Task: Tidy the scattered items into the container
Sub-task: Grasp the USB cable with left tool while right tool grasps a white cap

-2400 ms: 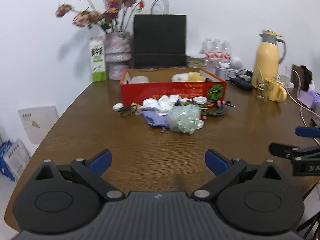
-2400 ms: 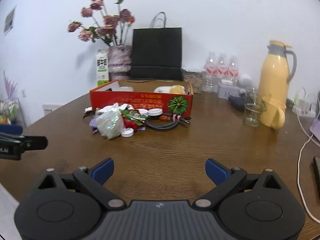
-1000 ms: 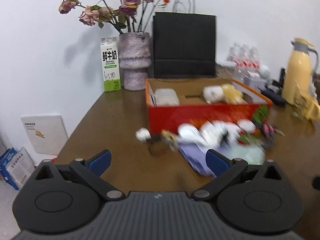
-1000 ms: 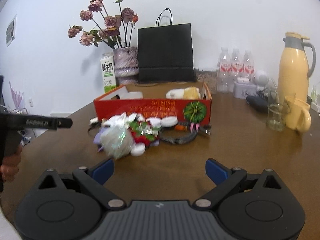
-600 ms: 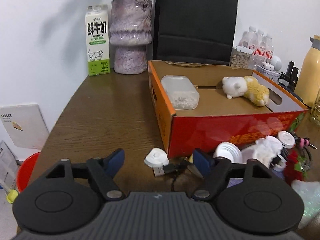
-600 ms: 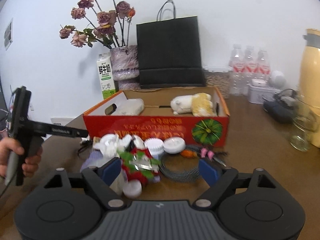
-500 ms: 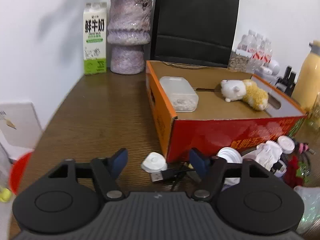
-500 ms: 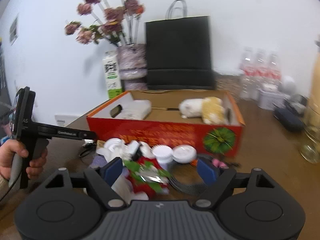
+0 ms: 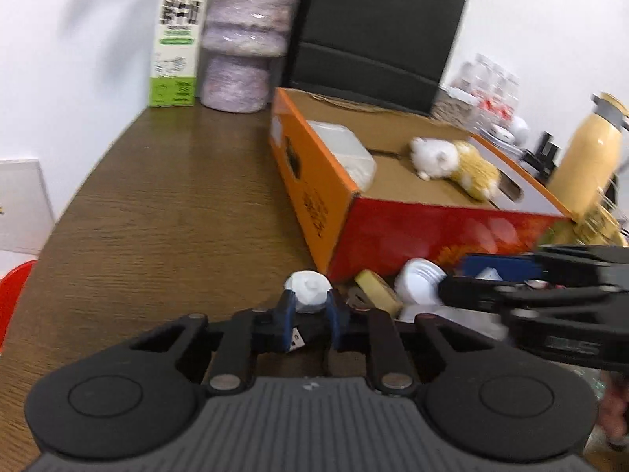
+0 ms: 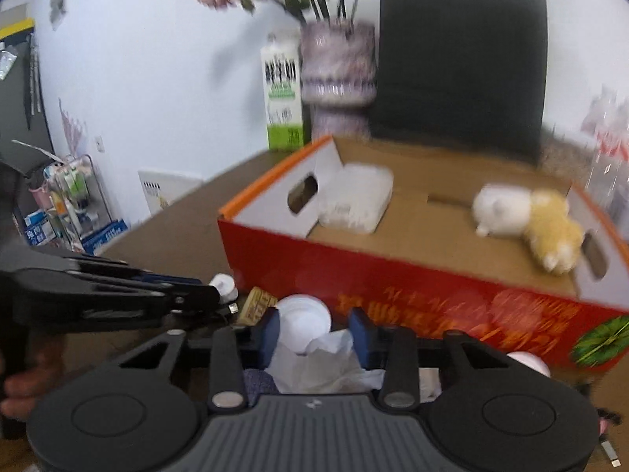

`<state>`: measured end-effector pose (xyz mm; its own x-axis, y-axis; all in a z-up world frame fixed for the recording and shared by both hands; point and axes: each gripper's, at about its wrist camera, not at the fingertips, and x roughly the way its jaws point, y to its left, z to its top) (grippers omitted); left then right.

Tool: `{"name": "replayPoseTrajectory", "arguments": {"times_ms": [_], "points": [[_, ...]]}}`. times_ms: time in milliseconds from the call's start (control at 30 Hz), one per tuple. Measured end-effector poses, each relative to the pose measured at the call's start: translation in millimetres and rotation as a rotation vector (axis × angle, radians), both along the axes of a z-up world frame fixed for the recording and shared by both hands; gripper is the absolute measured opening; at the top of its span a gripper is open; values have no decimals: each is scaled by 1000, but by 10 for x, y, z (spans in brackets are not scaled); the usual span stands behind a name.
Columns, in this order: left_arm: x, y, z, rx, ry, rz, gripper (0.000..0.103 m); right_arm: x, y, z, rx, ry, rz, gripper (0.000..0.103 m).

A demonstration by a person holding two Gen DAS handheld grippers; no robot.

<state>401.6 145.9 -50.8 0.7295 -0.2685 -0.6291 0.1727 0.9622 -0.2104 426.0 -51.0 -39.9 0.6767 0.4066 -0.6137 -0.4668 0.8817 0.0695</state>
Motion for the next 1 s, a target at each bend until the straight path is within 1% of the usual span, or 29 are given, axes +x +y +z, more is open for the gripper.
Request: {"name": "replayPoseTrajectory", "arguments": {"times_ms": [33,133,167,200,233,300,333,367,400,433,500,567,633,667,700,733,767,800,867,900,967,1000], "points": [[-9,-6,2,-8,11,-20,18,9,17,-20,-4,0,-6,30],[-53,-64,18,-11,31,-68,18,14,35,-47,-23,-10,-16,17],[-76,-97,24,-6,25,-86,18,13,28,-54,-24,-6,-13,8],[-97,-129,28,-2,12,-96,21,12,13,-60,-22,3,-6,6],[-114,-151,36,5,-3,-98,23,4,-15,-65,-12,12,1,6],[-134,-183,43,35,-29,-90,40,-26,-69,-68,4,22,14,4],[-138,-186,49,45,-41,-79,44,-42,-92,-70,12,27,19,4],[-145,-184,52,58,-59,-61,51,-63,-113,-66,22,34,26,4],[-149,-187,57,73,-75,-44,63,-80,-137,-59,35,42,32,4],[-151,-196,54,96,-92,-24,67,-99,-161,-50,48,45,37,4],[-131,-212,41,126,-106,-18,69,-134,-206,-29,65,38,30,4],[-89,-230,2,134,-89,-22,69,-136,-234,-20,80,38,21,4],[-73,-208,-2,132,-75,-32,69,-129,-274,-20,124,37,13,8],[-77,-182,20,126,-71,-37,69,-122,-297,-23,151,38,9,13],[-98,-147,50,114,-77,-39,69,-110,-305,-27,162,47,12,14],[-125,-106,93,98,-90,-42,71,-108,-306,-27,167,47,18,14],[-159,-62,145,81,-104,-54,75,-109,-300,-22,171,39,20,17],[-198,-38,185,65,-119,-72,76,-112,-284,-13,171,30,29,19],[-272,-22,243,40,-153,-119,77,-109,-236,8,166,10,47,19],[-291,-52,254,40,-160,-145,77,-97,-216,14,167,11,51,19],[-302,-139,221,67,-144,-192,75,-50,-182,15,164,28,43,19],[-294,-205,182,100,-122,-207,67,-30,-173,13,160,36,34,22]]}}
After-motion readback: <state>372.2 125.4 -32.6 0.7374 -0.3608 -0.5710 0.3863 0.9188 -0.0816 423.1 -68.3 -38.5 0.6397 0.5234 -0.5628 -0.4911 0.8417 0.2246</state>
